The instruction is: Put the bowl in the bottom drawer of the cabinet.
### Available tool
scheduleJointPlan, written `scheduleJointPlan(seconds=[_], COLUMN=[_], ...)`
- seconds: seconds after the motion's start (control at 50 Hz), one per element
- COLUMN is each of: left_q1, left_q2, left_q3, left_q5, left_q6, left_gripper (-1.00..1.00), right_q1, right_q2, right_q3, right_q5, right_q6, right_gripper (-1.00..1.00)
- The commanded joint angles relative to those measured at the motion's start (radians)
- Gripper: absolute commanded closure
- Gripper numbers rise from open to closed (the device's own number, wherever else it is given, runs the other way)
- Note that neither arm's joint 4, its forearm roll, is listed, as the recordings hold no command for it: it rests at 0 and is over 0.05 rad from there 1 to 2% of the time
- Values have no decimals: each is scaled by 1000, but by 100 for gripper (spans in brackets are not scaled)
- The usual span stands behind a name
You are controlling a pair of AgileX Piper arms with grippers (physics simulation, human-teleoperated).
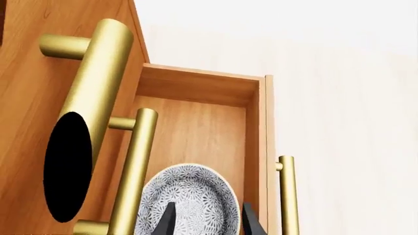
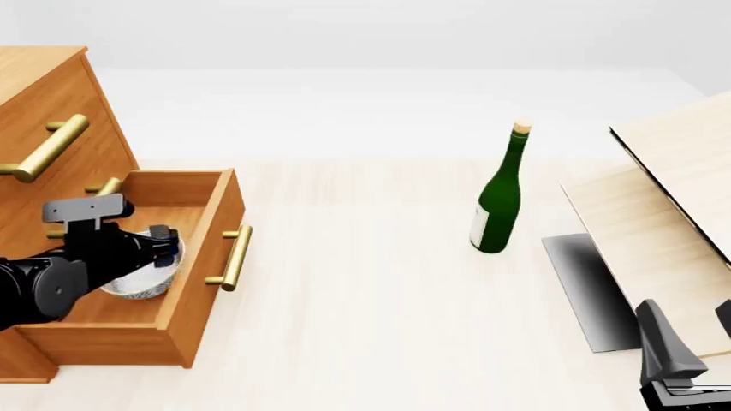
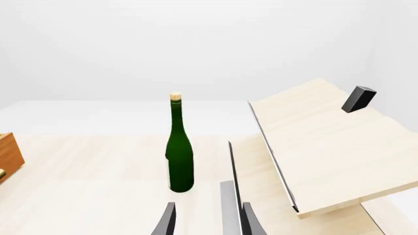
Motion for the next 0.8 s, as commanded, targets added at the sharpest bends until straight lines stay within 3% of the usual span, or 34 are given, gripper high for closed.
scheduleJointPlan(seconds=[0.02,0.34,0.4,0.8], left_q1=[6,-49,-81,-110], left_q2=[-10,-59,-88,-200], left_q3=[0,-19,-27,-39], left_q5=[-3,24,40,83], left_q6=[-1,-26,-62,-118], left_gripper=[-100,-100,-100,-100], right_q1=[0,0,0,0], right_q2=[0,0,0,0], right_q3=[0,0,0,0], right_q5=[0,0,0,0], right_q6=[0,0,0,0], right_gripper=[-100,-100,-100,-100])
